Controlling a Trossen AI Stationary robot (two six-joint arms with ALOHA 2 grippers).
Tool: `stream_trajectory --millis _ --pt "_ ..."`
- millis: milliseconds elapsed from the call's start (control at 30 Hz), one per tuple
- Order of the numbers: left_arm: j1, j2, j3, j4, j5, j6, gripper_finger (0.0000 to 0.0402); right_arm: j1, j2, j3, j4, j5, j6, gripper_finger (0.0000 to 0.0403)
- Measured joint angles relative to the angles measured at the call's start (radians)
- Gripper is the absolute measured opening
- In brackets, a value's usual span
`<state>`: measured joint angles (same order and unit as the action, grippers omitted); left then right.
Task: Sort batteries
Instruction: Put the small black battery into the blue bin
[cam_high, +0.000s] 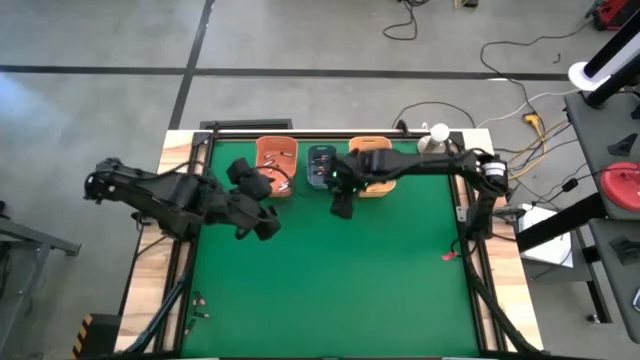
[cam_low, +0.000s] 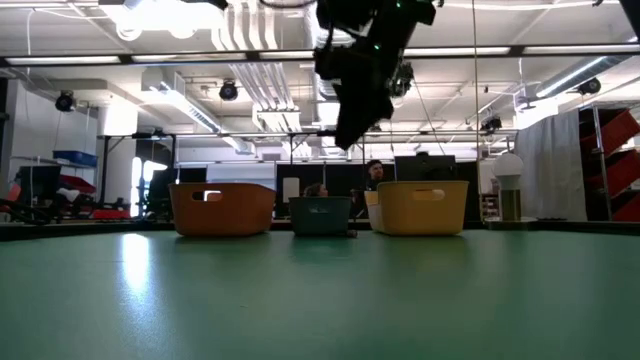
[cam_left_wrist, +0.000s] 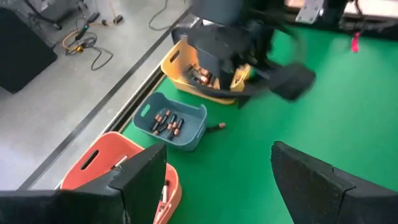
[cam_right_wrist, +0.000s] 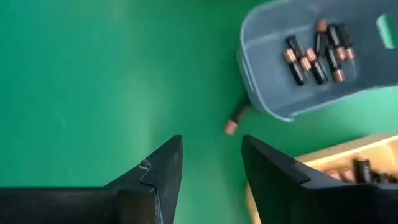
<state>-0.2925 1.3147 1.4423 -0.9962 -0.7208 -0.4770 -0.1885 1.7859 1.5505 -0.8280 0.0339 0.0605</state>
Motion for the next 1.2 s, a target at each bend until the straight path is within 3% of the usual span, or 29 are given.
stream_trajectory --millis 233,500,700,833,1000,1133,1200 --pt "-0.003 -0.148 -0.122 0.075 -0.001 0.008 0.0264 0.153 -0.001 -0.077 0.262 0.274 0.211 0.0146" --pt "-0.019 -0.319 -0.347 0.246 0.001 -0.029 0.0264 0.278 0.000 -0.332 0.693 0.592 0.426 0.0160" --pt "-0.018 -0.359 -0.404 0.271 0.012 0.033 0.0264 0.297 0.002 -0.553 0.961 0.652 0.603 0.0181" --pt "-0.014 -0.366 -0.414 0.271 -0.034 0.108 0.0264 0.289 0.002 -0.653 1.046 0.702 0.602 0.0199" --pt "0.020 -0.368 -0.424 0.271 -0.047 0.191 0.0264 0.289 0.003 -0.721 1.065 0.701 0.647 0.0221" --pt "0.046 -0.368 -0.424 0.271 -0.047 0.226 0.0264 0.299 0.022 -0.744 1.083 0.762 0.670 0.0236" --pt "0.063 -0.369 -0.424 0.271 -0.009 0.232 0.0264 0.296 0.053 -0.745 1.120 0.765 0.672 0.0243"
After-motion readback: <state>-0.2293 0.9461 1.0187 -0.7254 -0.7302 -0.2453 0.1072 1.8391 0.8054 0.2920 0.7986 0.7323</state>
